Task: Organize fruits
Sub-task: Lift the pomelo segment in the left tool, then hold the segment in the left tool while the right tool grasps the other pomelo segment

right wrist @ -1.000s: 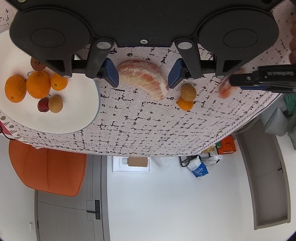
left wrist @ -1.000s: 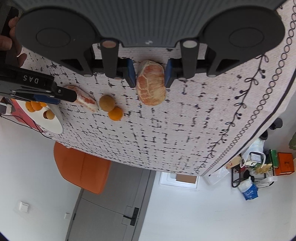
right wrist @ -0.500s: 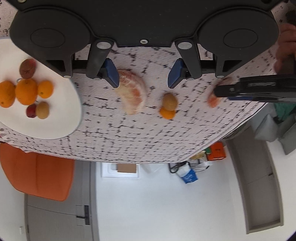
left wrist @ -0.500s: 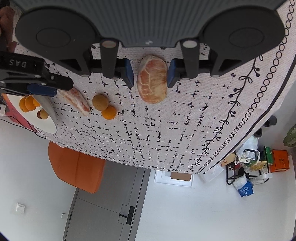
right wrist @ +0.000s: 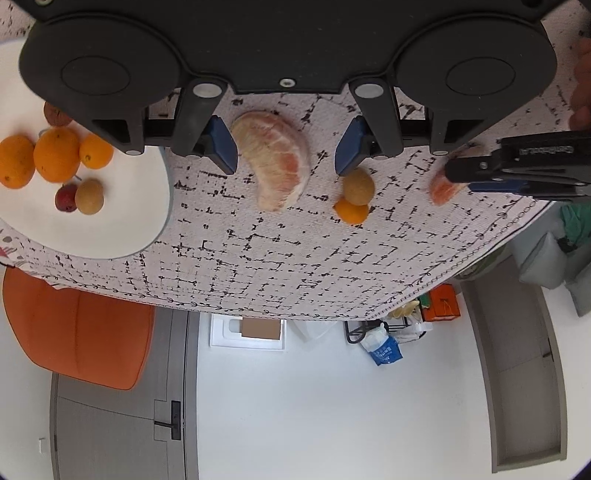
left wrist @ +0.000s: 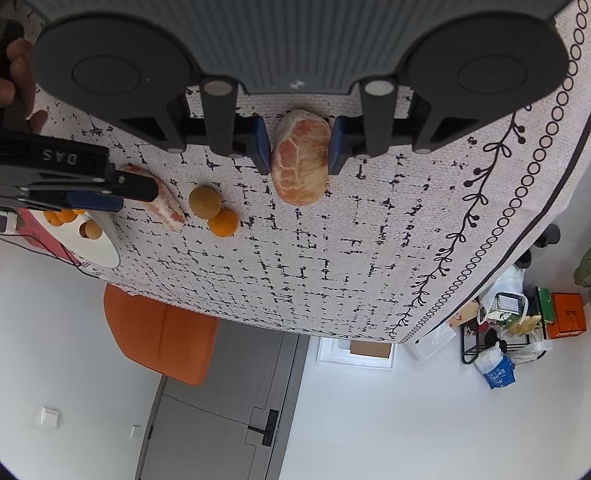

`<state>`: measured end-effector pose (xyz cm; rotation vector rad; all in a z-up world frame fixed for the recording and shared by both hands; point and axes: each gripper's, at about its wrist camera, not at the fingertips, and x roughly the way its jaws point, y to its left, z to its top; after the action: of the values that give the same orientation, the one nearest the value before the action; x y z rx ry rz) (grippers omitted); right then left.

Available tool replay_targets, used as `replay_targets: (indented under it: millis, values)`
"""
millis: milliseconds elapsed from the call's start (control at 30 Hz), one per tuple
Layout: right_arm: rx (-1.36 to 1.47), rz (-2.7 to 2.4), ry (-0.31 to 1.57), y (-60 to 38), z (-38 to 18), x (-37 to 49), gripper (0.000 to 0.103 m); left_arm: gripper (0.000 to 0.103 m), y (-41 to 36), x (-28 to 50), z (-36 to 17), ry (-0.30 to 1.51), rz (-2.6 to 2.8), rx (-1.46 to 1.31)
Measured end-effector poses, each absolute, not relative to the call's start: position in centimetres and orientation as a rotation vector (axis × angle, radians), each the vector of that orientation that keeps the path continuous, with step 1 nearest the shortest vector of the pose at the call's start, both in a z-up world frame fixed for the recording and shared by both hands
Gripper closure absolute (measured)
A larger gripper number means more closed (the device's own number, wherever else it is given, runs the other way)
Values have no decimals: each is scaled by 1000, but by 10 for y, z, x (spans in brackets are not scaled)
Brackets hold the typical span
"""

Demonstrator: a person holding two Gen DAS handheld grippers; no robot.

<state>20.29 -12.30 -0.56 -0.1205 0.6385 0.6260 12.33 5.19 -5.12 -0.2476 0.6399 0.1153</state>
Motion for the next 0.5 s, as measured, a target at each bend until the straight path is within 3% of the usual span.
replay_targets:
  millis: [100, 367, 500]
  values:
    - [-139, 624, 646, -117, -7, 208, 45, 77, 54, 121, -49, 625, 104, -252]
    - [-206, 610, 666, -101, -14, 211, 47, 76, 58, 122, -49, 632, 80, -259]
    - [-211, 616, 669, -101, -13, 206, 63, 73, 56, 120, -50, 643, 94, -238]
